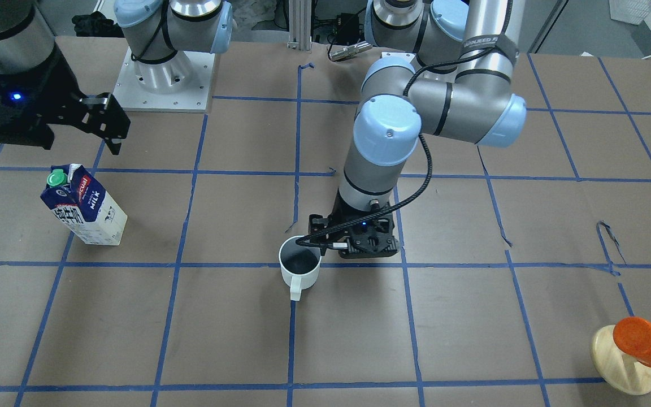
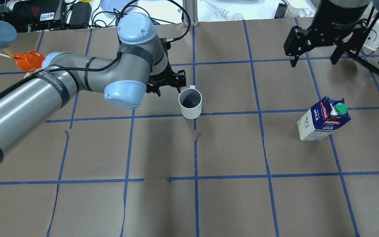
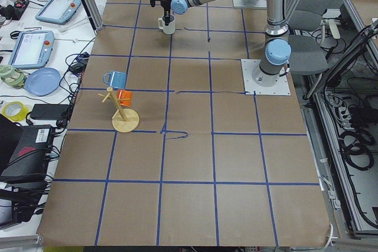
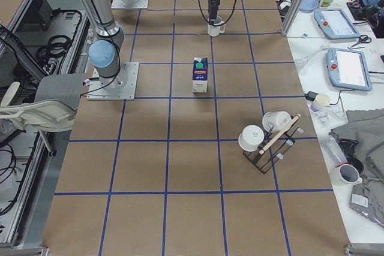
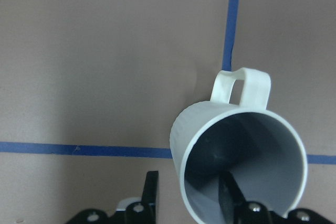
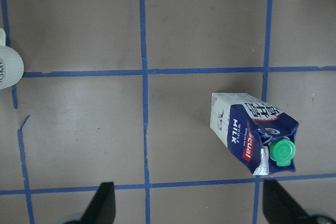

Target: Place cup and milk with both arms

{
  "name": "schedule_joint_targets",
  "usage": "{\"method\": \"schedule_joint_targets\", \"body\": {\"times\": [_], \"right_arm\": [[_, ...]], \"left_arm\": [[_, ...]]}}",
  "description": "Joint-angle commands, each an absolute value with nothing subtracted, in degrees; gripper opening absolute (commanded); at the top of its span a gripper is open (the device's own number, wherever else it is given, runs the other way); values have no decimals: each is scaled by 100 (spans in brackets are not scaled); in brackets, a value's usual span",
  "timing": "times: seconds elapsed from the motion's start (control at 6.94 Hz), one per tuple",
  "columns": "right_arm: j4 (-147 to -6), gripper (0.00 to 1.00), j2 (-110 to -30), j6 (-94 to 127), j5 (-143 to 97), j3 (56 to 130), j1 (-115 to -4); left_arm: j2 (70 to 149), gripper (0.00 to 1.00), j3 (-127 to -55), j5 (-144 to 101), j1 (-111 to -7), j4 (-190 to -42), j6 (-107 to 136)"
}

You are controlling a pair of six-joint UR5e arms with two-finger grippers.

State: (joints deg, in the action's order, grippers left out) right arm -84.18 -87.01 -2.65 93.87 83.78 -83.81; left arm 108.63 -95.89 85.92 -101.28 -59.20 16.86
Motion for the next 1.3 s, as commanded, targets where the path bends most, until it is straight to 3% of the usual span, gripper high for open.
{"method": "schedule_joint_targets", "body": {"times": [0.0, 0.29, 0.58, 1.15], "right_arm": [[-8245, 99, -8657, -691, 9343, 8498, -7518], [-8733, 91, -8518, -939, 9343, 9225, -7191], [-9096, 92, -8341, -1274, 9072, 9736, -7032], [-9413, 91, -8244, -1327, 9062, 10089, -7022]], "left_arm": [[10234, 92, -9379, 8596, -9234, -7052, 149], [9461, 94, -9317, 8613, -8562, -7985, -848], [8958, 96, -9089, 8613, -8534, -8383, -853], [8974, 98, -8912, 8744, -8446, -8622, -861]]}}
